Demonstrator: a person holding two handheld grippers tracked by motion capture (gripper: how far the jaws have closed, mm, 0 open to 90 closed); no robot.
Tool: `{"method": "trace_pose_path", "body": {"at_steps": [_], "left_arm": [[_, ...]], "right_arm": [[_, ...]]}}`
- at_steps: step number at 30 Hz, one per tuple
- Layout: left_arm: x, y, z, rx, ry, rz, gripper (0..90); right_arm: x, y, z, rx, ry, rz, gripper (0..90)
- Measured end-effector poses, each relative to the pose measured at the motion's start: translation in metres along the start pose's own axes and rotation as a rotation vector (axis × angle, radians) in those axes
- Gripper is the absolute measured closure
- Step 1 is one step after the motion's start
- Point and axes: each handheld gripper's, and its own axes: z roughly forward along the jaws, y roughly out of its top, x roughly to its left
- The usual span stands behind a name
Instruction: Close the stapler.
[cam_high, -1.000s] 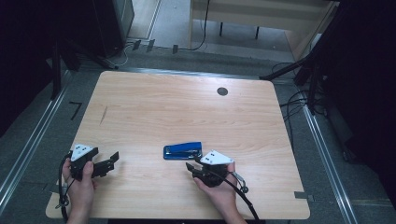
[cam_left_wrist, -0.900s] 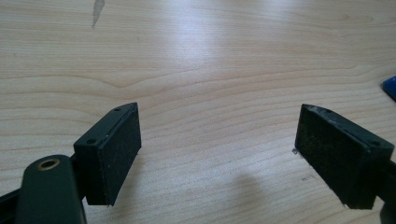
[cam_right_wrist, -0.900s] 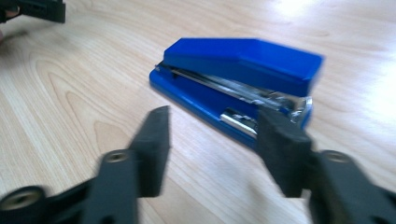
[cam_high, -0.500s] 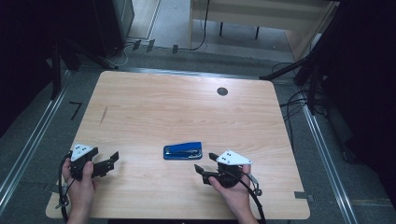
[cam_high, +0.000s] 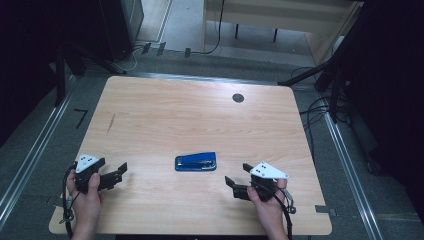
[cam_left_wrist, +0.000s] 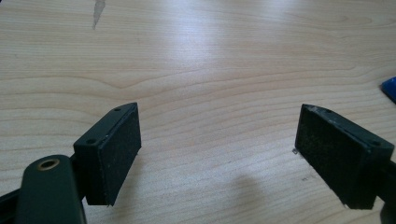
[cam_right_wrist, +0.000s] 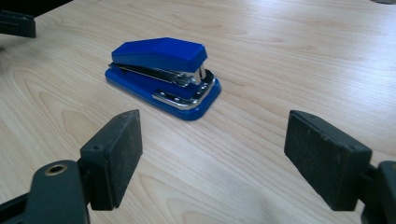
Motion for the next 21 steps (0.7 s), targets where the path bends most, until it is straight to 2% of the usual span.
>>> {"method": "trace_pose_path", "body": {"at_steps": [10,21], "left_arm": [[0.000,0.000,0.000,-0.002,0.000,0.004,15.3],[-0.001,0.000,-0.001,-0.006,-0.004,0.007,15.1]], "right_arm": [[-0.014,-0.007,-0.011,0.032,-0.021,-0.033,15.0],[-0.036,-0.014,-0.028,0.018,-0.075,-0.016,7.8]]}}
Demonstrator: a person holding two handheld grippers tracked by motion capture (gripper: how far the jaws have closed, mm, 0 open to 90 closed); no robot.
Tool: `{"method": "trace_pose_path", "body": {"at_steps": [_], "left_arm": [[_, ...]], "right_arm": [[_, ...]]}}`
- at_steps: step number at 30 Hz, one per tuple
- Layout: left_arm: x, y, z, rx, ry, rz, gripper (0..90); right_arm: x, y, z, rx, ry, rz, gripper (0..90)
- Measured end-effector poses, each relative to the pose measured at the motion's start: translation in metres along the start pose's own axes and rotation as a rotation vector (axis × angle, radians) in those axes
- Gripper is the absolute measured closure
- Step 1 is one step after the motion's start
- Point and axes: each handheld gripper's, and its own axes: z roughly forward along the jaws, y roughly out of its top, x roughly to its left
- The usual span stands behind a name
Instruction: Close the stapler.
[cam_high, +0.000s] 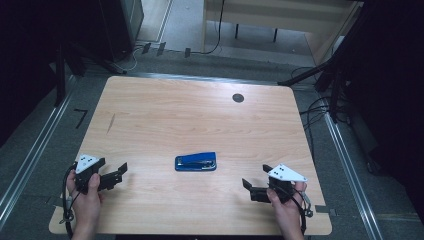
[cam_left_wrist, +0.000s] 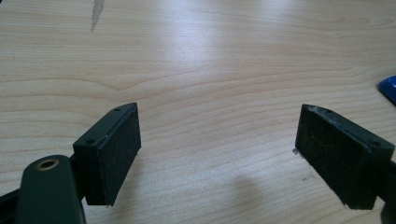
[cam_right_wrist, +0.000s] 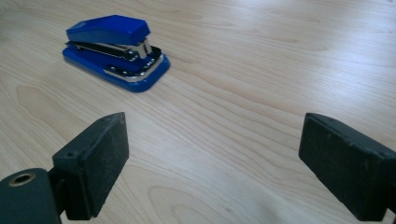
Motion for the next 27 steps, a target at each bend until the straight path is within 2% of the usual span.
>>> {"method": "trace_pose_path", "body": {"at_steps": [18,27], "left_arm": [[-0.001,0.000,0.000,-0.001,0.001,0.005,15.1],[-0.001,0.000,0.000,0.003,0.004,0.013,15.1]], "right_arm": [[-0.044,-0.020,-0.031,0.010,-0.085,0.035,0.3],[-0.059,-0.029,-0.042,0.024,-0.105,0.060,0.0]]}}
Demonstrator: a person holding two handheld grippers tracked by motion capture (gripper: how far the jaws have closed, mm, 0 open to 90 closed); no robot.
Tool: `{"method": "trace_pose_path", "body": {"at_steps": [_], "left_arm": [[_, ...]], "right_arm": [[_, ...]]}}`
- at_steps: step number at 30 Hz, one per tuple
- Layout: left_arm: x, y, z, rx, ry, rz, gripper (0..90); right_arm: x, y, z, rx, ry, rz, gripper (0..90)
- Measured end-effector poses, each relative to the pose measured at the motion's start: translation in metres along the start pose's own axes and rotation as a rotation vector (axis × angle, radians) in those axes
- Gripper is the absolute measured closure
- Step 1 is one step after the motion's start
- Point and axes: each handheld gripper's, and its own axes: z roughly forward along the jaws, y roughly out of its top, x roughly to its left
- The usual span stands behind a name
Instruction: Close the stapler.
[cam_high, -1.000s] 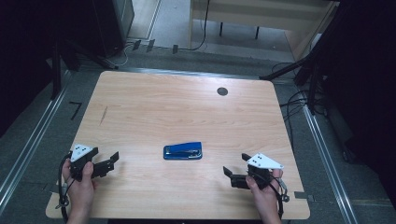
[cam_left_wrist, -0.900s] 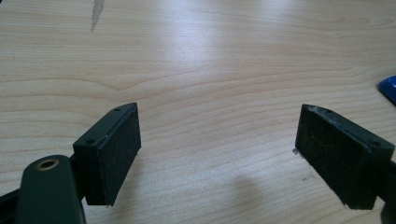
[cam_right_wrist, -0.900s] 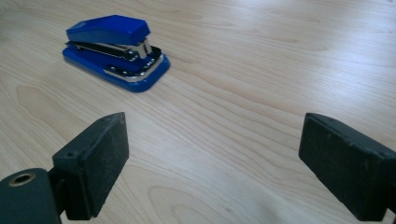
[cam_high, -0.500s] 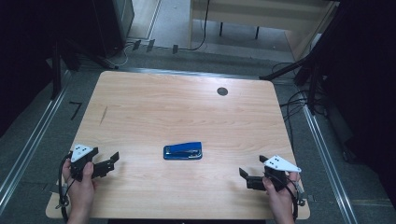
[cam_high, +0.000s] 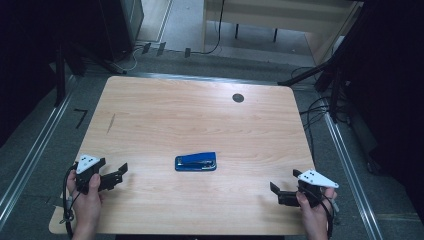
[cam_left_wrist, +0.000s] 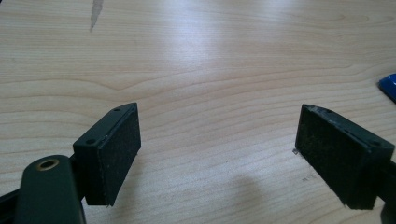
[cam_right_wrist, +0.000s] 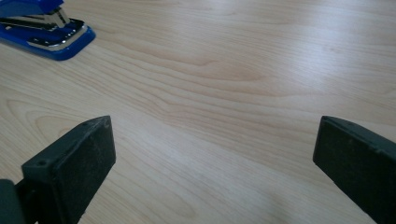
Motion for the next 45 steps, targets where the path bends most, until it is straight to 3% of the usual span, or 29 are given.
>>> {"method": "trace_pose_path", "body": {"at_steps": [14,29,35,45], "left_arm": [[0.000,0.000,0.000,0.003,-0.001,0.000,15.1],[0.000,0.000,0.001,0.006,0.000,0.001,15.1],[-0.001,0.000,0.001,0.007,0.000,0.001,15.1],[-0.001,0.000,0.001,0.006,0.001,0.005,15.1]], "right_arm": [[-0.027,-0.014,-0.015,-0.007,-0.054,0.024,0.0],[-0.064,-0.029,-0.036,-0.063,-0.083,0.125,0.0],[-0.068,-0.034,-0.034,-0.073,-0.075,0.156,0.0],[-0.070,-0.037,-0.032,-0.071,-0.076,0.157,0.0]]}}
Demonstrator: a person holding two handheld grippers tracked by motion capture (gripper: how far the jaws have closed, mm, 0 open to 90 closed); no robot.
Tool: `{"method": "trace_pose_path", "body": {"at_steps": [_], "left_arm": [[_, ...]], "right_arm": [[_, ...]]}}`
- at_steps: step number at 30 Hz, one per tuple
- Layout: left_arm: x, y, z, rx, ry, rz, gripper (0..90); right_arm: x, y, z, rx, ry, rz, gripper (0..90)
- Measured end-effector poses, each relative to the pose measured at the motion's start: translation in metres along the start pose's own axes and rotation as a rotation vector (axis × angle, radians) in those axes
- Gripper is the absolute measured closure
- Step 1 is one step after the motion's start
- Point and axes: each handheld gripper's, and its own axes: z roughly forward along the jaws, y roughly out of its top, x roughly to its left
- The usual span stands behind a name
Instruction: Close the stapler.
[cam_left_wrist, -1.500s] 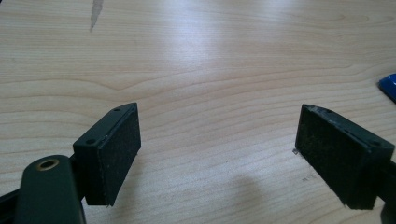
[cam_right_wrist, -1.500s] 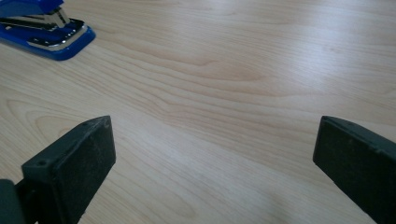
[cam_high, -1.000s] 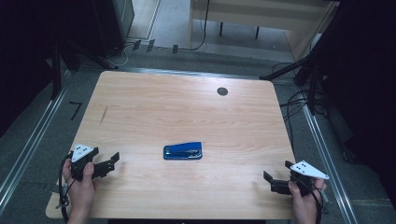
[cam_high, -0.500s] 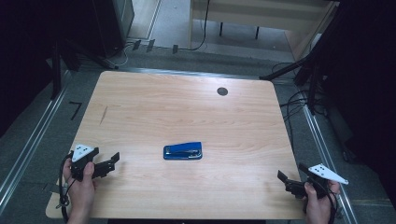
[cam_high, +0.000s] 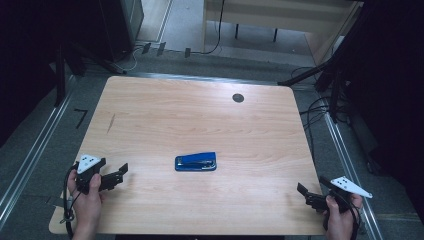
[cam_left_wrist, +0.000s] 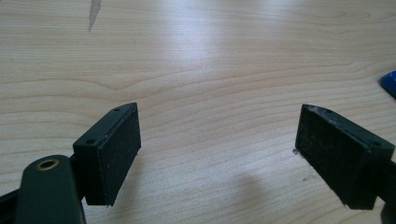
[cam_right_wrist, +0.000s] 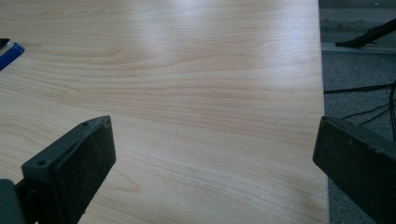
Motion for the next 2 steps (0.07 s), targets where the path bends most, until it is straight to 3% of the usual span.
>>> {"method": "trace_pose_path", "body": {"at_steps": [2], "left_arm": [[0.0000,0.0001,0.0002,0.002,0.000,-0.001,15.1]], "right_arm": [[0.0008,0.0001,0.0004,0.004,-0.003,-0.005,0.0]]}}
